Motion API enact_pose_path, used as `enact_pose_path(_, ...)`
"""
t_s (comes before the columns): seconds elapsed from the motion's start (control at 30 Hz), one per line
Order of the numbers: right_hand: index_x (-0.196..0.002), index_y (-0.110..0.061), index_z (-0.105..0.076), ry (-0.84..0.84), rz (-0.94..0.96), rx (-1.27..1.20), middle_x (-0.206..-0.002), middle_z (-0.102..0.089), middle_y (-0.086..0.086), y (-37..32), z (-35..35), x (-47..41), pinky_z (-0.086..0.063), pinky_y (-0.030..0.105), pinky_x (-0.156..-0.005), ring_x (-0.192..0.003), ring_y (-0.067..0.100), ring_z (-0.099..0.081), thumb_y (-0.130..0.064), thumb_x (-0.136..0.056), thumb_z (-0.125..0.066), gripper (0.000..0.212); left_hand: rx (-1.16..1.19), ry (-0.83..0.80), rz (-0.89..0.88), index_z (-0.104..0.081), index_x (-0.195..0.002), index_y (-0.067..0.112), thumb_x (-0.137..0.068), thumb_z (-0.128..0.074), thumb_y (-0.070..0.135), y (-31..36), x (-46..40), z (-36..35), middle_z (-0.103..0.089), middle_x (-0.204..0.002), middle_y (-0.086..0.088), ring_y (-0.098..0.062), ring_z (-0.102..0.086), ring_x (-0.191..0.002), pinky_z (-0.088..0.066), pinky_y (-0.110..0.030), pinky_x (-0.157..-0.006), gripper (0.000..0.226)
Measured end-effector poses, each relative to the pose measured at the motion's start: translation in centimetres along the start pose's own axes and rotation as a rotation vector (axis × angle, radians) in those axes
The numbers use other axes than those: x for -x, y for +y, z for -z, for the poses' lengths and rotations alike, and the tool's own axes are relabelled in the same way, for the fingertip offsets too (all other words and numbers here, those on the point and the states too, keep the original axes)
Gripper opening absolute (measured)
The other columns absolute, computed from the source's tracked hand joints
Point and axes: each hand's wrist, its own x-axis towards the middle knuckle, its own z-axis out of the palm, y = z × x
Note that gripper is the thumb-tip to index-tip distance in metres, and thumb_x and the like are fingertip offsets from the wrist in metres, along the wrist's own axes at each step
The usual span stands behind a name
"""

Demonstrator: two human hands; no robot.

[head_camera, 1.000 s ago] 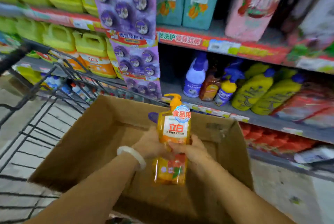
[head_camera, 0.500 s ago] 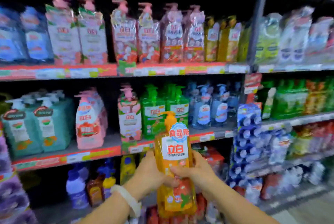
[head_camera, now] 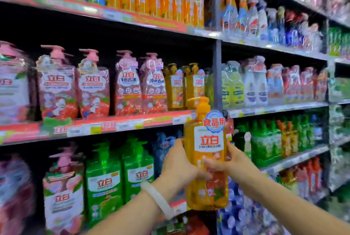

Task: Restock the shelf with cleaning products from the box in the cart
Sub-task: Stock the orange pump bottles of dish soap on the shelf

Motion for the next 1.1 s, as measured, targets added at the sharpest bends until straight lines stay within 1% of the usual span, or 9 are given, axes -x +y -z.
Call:
enact_pose_path(0.2,-0.101,-0.021,-0.063,-0.073,0.175,0.060,-0.086,-0.074,-0.006,-5.4,1.5,-14.0,-0.056,0.020,-0.065,-0.074,0.005,-0.070,-0.004,-0.074,-0.075,0.034,0.048,0.154,-0.123,-0.053,-0.107,0.022,-0.012,-0.083,0.042,2.5,-14.0,2.2,-0.069,-0.103,0.004,-0.017,-0.068,-0.095,-0.056,-0.042,-0.085,0.102)
enact_pose_path(0.37,-0.102,-0.020,-0.060,-0.071,0.293,0.075,-0.092,-0.072,0.001,-8.1,1.9,-24.1,-0.058,0.036,-0.071,-0.079,0.017,-0.069,-0.008,-0.074,-0.076,0.035,0.036,0.226,-0.203,-0.049,-0.108,0.021,-0.031,-0.092,0.021,5.0,-23.2,4.1,-0.067,-0.105,0.001,-0.021,-0.066,-0.096,-0.055,-0.043,-0.086,0.088)
enact_pose_path(0.47,-0.099,-0.024,-0.056,-0.033,0.353,0.027,-0.089,-0.071,-0.003,-7.8,1.8,-28.3,-0.059,0.033,-0.066,-0.075,0.014,-0.069,-0.006,-0.075,-0.076,0.035,-0.026,0.265,-0.227,-0.051,-0.114,0.016,-0.030,-0.091,0.025,5.3,-26.8,4.2,-0.066,-0.106,0.002,-0.019,-0.066,-0.097,-0.055,-0.041,-0.087,0.093)
enact_pose_path(0.53,-0.107,-0.022,-0.052,-0.022,0.359,0.008,-0.093,-0.070,-0.003,-7.0,1.6,-30.9,-0.060,0.030,-0.065,-0.078,0.012,-0.069,-0.007,-0.076,-0.075,0.041,-0.059,0.285,-0.216,-0.050,-0.114,0.016,-0.036,-0.093,0.020,4.7,-28.8,4.0,-0.064,-0.106,0.002,-0.020,-0.064,-0.100,-0.053,-0.041,-0.089,0.089)
enact_pose_path(0.63,-0.127,-0.012,-0.044,-0.027,0.329,-0.012,-0.111,-0.068,0.008,-5.4,1.1,-34.3,-0.058,0.039,-0.080,-0.095,0.021,-0.067,-0.008,-0.074,-0.077,0.063,-0.102,0.299,-0.191,-0.048,-0.111,0.020,-0.048,-0.092,0.014,3.3,-31.2,3.7,-0.062,-0.104,0.001,-0.021,-0.062,-0.100,-0.052,-0.038,-0.090,0.077)
enact_pose_path(0.77,-0.121,-0.015,-0.050,-0.081,0.286,0.025,-0.112,-0.068,0.005,-3.6,0.9,-37.7,-0.055,0.041,-0.089,-0.101,0.021,-0.066,-0.012,-0.073,-0.079,0.056,-0.194,0.340,-0.135,-0.054,-0.109,0.016,-0.047,-0.089,0.023,1.2,-33.4,2.9,-0.066,-0.111,-0.002,-0.025,-0.063,-0.103,-0.051,-0.043,-0.091,0.071)
enact_pose_path(0.9,-0.124,-0.019,-0.053,-0.141,0.246,0.031,-0.113,-0.069,0.001,-1.8,1.2,-39.6,-0.052,0.046,-0.094,-0.105,0.021,-0.066,-0.033,-0.065,-0.084,0.068,-0.318,0.354,-0.108,-0.050,-0.122,0.017,-0.056,-0.085,0.031,0.1,-34.6,1.9,-0.064,-0.116,-0.003,-0.027,-0.060,-0.109,-0.049,-0.044,-0.094,0.076)
enact_pose_path(1.03,-0.120,-0.018,-0.056,-0.122,0.290,0.224,-0.111,-0.066,-0.005,-1.7,2.4,-39.7,-0.054,0.033,-0.088,-0.101,0.012,-0.063,-0.032,-0.075,-0.077,0.052,-0.328,0.393,-0.102,-0.044,-0.129,0.012,-0.064,-0.081,0.031,-0.7,-34.9,0.4,-0.060,-0.123,-0.008,-0.028,-0.057,-0.115,-0.046,-0.044,-0.095,0.077)
enact_pose_path(1.1,-0.123,-0.014,-0.055,0.020,0.379,0.289,-0.113,-0.062,-0.002,-1.5,3.4,-39.7,-0.049,0.025,-0.085,-0.102,0.011,-0.059,-0.033,-0.077,-0.075,0.053,-0.292,0.407,-0.087,-0.039,-0.132,0.012,-0.070,-0.080,0.028,-1.0,-34.9,-0.1,-0.057,-0.126,-0.008,-0.027,-0.056,-0.116,-0.045,-0.043,-0.097,0.075)
